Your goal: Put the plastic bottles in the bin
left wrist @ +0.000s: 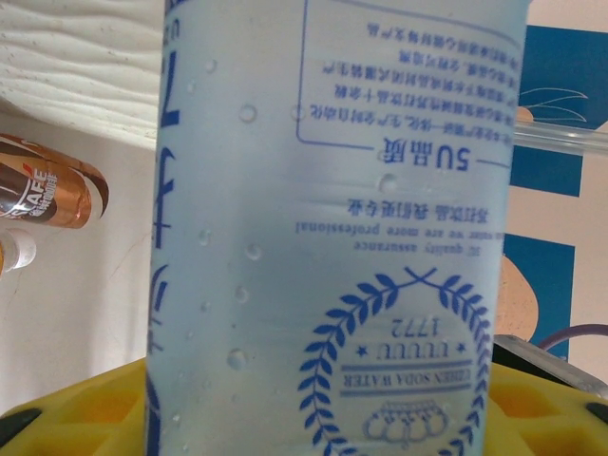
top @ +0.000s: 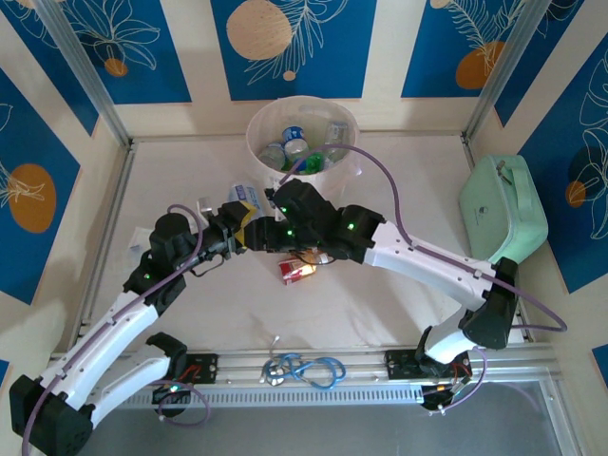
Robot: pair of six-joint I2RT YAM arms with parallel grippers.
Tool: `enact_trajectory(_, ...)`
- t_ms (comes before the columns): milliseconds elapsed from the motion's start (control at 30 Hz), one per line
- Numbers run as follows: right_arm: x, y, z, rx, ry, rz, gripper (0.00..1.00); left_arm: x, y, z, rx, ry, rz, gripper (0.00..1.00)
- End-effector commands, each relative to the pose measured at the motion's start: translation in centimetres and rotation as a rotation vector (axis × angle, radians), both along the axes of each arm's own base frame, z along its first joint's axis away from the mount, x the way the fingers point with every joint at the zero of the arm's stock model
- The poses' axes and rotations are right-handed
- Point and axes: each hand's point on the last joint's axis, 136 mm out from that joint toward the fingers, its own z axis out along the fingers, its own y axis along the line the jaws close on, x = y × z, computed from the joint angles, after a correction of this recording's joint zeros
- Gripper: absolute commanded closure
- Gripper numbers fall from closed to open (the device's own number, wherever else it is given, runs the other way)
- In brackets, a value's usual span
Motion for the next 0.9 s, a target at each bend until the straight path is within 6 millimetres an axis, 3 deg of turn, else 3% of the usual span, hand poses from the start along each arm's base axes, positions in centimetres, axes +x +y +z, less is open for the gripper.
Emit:
enact_trajectory(0, 0.0, 0.1, -0.4, -0.035, -0.004, 0.002, 0.56, -0.5, -0.1, 2.0, -0.021, -0.061, -0.021, 0.51)
enact_trajectory(133, 0.0, 0.4, -0.6, -0.045, -0.001, 0.004, 0.56, -0.5, -0.1, 2.0, -0.015, -0.066, -0.022, 0.51)
enact_trajectory(400, 0.1, 0.2, -0.4, -0.063, -0.020, -0.002, 0.72, -0.4, 0.1, 1.5, 0.009, -0.071, -0.015, 0.46)
enact_trajectory(500, 0.2, -0.3, 0.0, -0.068, -0.033, -0.012, 0.74, -0.7, 0.7, 1.6, 0.077, -0.091, -0.006, 0.23)
enact_trajectory(567, 0.6, -0.8, 0.6, -0.072, -0.046, -0.019, 0.75, -1.1, 1.6, 1.8, 0.187, -0.113, 0.008, 0.00)
enact_trajectory(700, 1.6, -2.0, 3.2, -0.081, -0.109, -0.020, 0.76, -2.0, 3.6, 3.0, 0.387, -0.185, 0.028, 0.00)
enact_trajectory(867, 3.1, -3.4, 8.4, -0.053, -0.229, -0.002, 0.75, -2.9, 6.5, 4.2, 0.578, -0.236, 0.087, 0.00)
